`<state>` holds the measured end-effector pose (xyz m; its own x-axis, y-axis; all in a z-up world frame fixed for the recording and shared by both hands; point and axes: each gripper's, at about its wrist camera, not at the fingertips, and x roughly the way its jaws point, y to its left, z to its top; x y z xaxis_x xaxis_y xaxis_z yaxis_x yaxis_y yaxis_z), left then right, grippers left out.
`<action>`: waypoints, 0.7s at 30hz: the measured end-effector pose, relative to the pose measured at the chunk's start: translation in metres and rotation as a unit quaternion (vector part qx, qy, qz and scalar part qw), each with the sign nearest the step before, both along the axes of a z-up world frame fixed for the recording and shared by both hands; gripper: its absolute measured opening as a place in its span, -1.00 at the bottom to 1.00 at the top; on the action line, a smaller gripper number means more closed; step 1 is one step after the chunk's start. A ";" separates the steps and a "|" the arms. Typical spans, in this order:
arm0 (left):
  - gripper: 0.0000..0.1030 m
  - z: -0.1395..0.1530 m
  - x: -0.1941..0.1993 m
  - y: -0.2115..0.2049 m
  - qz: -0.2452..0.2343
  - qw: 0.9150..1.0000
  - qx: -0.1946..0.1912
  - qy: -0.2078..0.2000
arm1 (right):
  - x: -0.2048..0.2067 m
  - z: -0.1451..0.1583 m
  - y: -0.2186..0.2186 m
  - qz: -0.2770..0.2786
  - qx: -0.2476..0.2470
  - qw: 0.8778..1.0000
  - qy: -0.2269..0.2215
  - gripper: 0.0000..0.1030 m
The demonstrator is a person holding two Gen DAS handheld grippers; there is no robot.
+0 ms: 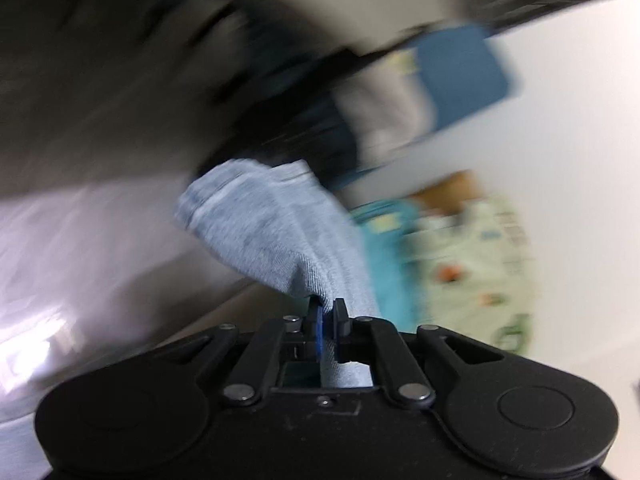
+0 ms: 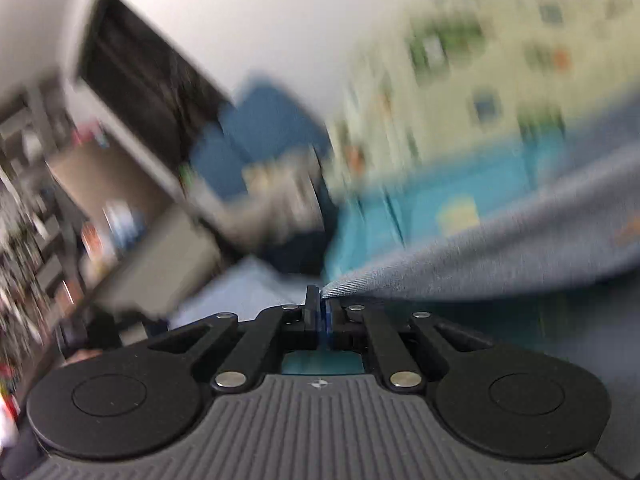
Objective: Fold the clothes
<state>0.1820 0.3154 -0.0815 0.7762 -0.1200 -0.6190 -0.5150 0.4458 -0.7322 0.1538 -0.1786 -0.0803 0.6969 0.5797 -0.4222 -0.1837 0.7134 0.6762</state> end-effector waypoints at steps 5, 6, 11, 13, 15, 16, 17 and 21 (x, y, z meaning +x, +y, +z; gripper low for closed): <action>-0.91 -0.069 -0.020 0.023 -0.005 0.995 -0.042 0.095 | -0.006 -0.043 0.025 0.042 -0.078 0.994 0.057 -0.92; -0.90 -0.070 -0.020 0.024 -0.020 0.995 -0.037 0.095 | -0.007 -0.039 0.024 0.046 -0.088 0.994 0.053 -0.88; -0.71 -0.061 -0.038 0.028 -0.049 0.993 -0.049 0.091 | -0.016 -0.010 0.013 0.065 -0.127 0.989 0.037 -0.52; -0.62 -0.054 -0.047 0.033 -0.049 0.993 -0.065 0.083 | -0.027 0.005 -0.004 0.062 -0.129 0.989 0.029 -0.32; -0.48 -0.042 -0.058 0.037 -0.049 0.993 -0.073 0.078 | -0.036 0.018 -0.021 0.056 -0.134 0.989 0.018 -0.18; -0.43 -0.032 -0.064 0.035 -0.047 0.993 -0.067 0.088 | -0.042 0.025 -0.030 0.052 -0.140 0.989 0.012 -0.18; -0.43 -0.022 -0.072 0.038 -0.041 0.993 -0.063 0.095 | -0.049 0.031 -0.041 0.045 -0.147 0.988 0.005 -0.18; -0.28 0.003 -0.108 0.054 -0.030 0.992 -0.049 0.111 | -0.076 0.054 -0.087 0.010 -0.155 0.988 -0.023 -0.18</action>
<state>0.0737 0.3690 -0.0788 0.6122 -0.2293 -0.7567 -0.6427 0.4132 -0.6452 0.0780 -0.2659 -0.0267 0.7093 0.4405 -0.5504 -0.2244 0.8812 0.4161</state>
